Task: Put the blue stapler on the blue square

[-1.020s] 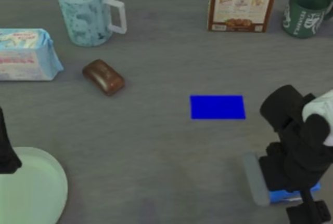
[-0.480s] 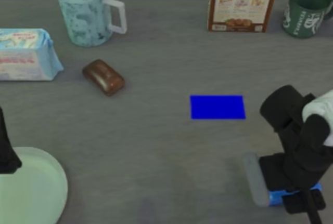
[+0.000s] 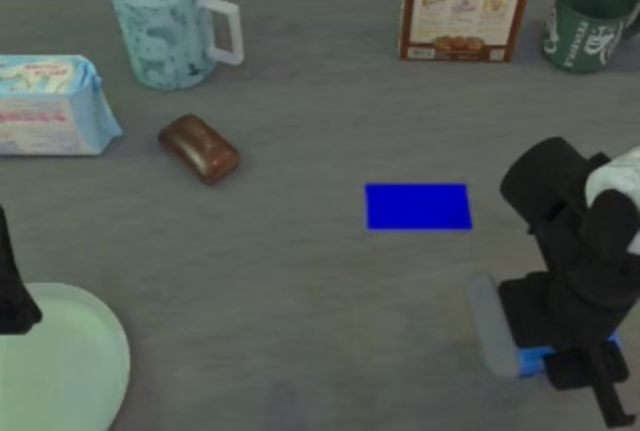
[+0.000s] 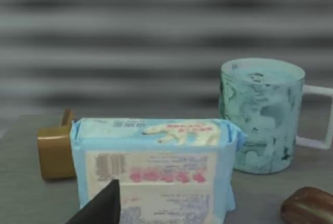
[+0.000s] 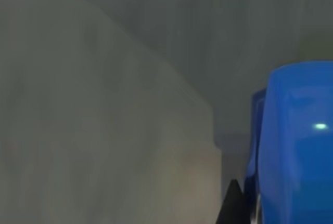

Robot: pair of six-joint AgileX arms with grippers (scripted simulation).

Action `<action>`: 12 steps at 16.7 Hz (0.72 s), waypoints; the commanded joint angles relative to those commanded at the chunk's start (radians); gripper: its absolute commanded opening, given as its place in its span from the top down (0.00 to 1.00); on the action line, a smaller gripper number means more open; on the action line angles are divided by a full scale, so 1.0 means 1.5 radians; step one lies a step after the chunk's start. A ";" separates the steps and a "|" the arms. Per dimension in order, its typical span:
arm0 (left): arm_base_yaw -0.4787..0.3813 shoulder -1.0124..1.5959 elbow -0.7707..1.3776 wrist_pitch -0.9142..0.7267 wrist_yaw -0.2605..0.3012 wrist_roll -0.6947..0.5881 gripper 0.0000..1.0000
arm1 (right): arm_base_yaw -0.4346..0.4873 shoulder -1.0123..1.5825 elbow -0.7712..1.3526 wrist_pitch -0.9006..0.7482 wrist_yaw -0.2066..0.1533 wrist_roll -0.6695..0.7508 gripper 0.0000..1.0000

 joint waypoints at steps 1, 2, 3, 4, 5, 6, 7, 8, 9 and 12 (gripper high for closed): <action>0.000 0.000 0.000 0.000 0.000 0.000 0.00 | 0.000 -0.013 0.016 -0.030 0.000 0.000 1.00; 0.000 0.000 0.000 0.000 0.000 0.000 0.00 | 0.001 -0.026 0.033 -0.064 0.000 0.000 1.00; 0.000 0.000 0.000 0.000 0.000 0.000 0.00 | 0.003 -0.039 0.050 -0.100 0.000 -0.001 1.00; 0.000 0.000 0.000 0.000 0.000 0.000 0.00 | 0.004 -0.052 0.066 -0.134 0.000 -0.002 1.00; 0.000 0.000 0.000 0.000 0.000 0.000 0.00 | 0.005 -0.065 0.081 -0.163 0.000 -0.003 1.00; 0.000 0.000 0.000 0.000 0.000 0.000 0.00 | 0.005 -0.077 0.095 -0.187 0.000 -0.002 1.00; 0.000 0.000 0.000 0.000 0.000 0.000 0.00 | 0.005 -0.088 0.105 -0.204 0.000 -0.001 1.00; 0.000 0.000 0.000 0.000 0.000 0.000 0.00 | 0.005 -0.095 0.112 -0.214 0.000 0.000 1.00; 0.000 0.000 0.000 0.000 0.000 0.000 0.00 | 0.005 -0.097 0.114 -0.217 0.000 0.000 1.00; 0.000 0.000 0.000 0.000 0.000 0.000 0.00 | 0.003 -0.094 0.112 -0.215 0.000 0.001 1.00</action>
